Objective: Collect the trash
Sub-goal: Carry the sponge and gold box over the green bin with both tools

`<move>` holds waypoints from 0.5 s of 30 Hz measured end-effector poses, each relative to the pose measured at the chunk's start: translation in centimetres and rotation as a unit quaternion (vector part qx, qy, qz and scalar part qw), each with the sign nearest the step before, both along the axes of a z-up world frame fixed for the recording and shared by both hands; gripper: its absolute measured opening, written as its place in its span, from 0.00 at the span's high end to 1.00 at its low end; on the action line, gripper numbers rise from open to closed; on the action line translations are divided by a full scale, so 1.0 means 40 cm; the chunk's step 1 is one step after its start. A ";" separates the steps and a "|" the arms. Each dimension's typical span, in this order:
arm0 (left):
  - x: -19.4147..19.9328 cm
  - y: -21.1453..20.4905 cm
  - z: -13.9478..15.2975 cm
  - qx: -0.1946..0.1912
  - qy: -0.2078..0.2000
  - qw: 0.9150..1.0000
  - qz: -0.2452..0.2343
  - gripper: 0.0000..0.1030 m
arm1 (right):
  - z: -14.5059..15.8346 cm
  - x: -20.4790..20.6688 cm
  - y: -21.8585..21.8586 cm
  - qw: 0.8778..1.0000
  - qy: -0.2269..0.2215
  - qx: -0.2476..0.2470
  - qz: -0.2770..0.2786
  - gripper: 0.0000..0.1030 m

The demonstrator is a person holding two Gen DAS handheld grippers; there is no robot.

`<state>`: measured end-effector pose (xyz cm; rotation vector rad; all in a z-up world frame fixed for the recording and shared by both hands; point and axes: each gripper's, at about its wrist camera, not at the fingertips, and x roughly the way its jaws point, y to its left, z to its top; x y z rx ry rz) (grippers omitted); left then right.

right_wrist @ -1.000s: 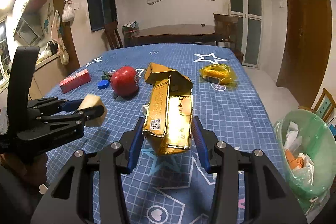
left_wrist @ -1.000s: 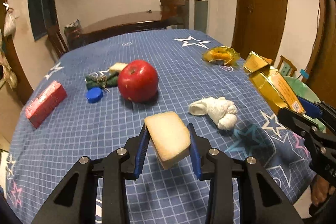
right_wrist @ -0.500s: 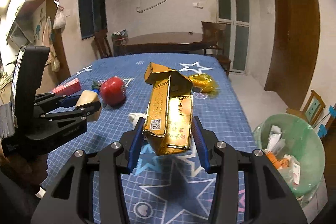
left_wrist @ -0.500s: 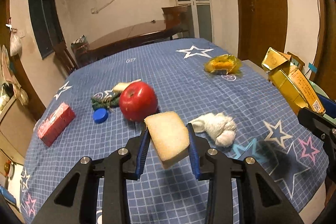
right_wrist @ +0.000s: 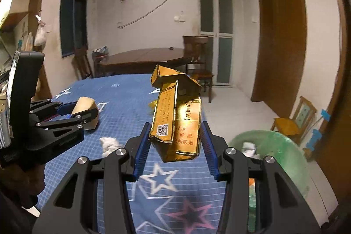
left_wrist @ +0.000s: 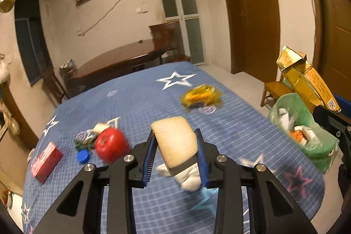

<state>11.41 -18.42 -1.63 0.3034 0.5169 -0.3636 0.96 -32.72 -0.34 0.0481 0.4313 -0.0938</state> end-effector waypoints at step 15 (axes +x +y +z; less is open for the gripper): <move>0.003 -0.316 0.055 0.013 -0.022 0.994 -0.110 0.66 | 0.042 -0.043 -0.223 0.993 0.004 -0.009 -0.121 0.58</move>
